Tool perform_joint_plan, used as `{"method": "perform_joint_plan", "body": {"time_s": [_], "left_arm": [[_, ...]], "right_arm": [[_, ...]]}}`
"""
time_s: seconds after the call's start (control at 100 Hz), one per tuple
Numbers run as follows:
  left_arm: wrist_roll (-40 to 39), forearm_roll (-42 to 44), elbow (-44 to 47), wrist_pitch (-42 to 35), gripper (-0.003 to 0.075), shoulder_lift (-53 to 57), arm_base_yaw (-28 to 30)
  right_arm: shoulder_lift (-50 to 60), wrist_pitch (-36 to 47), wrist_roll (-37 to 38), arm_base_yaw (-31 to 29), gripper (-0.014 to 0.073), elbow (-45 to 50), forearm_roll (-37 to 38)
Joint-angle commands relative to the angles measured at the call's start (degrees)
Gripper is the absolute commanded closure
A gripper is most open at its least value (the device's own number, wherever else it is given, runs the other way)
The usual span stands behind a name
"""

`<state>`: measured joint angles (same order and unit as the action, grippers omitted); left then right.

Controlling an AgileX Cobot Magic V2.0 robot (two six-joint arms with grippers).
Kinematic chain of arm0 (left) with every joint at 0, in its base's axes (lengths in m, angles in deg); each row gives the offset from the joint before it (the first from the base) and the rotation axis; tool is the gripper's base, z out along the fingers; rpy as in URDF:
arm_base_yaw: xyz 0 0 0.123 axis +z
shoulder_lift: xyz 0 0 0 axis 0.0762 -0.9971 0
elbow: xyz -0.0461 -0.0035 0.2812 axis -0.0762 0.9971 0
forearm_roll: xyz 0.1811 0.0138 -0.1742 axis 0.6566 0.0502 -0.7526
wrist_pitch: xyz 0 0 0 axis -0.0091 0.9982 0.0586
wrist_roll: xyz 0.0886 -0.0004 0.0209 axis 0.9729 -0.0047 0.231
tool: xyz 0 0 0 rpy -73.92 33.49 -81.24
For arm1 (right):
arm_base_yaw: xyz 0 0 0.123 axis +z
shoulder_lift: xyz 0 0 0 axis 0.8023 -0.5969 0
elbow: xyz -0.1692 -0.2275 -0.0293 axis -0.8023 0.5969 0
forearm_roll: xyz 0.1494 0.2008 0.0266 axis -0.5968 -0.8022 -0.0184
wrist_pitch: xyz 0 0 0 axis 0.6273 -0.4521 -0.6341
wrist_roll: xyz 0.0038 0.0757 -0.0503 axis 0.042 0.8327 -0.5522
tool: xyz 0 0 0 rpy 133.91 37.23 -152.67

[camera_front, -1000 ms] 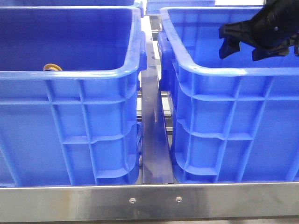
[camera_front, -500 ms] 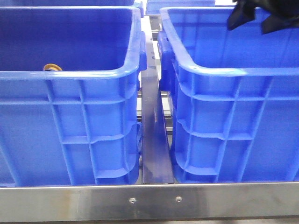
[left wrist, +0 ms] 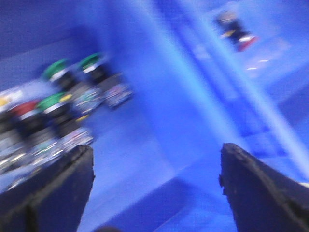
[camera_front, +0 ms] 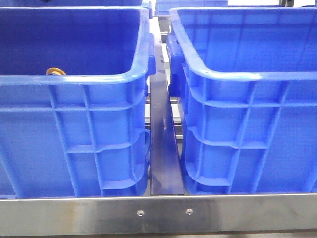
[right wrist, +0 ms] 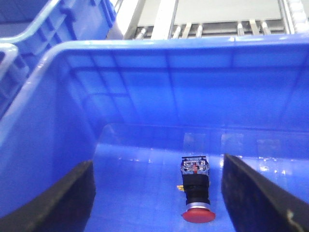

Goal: Pick red and yellow buttons and place in box
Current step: 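Reach the left gripper into the button bin and grasp a yellow-capped button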

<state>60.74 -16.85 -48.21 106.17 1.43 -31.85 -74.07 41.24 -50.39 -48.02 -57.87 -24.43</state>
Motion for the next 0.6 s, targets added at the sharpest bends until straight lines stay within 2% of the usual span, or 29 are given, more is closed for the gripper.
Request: {"method": "perform_joint_plan", "body": {"time_s": [0.0, 0.1, 0.29, 0.59], "left_arm": [[-0.8, -0.7, -1.6, -0.9, 0.0209, 1.9, 3.0], [-3.4, -0.7, -1.6, 0.7, 0.0209, 1.9, 6.8], [-3.5, -0.7, -1.6, 4.9, 0.0209, -0.2, 12.3], [-3.6, 2.4, -6.4, 11.2, 0.0209, -9.7, 15.2]], "right_arm": [[4.0, 1.4, -0.3, -0.2, 0.0036, -0.2, 0.2], [6.7, 0.9, -0.3, -0.2, 0.0036, 1.0, 0.2], [9.2, 0.2, -0.3, -0.2, 0.0036, 1.4, 0.2], [9.2, -0.1, -0.3, -0.2, 0.0036, 1.4, 0.2]]}}
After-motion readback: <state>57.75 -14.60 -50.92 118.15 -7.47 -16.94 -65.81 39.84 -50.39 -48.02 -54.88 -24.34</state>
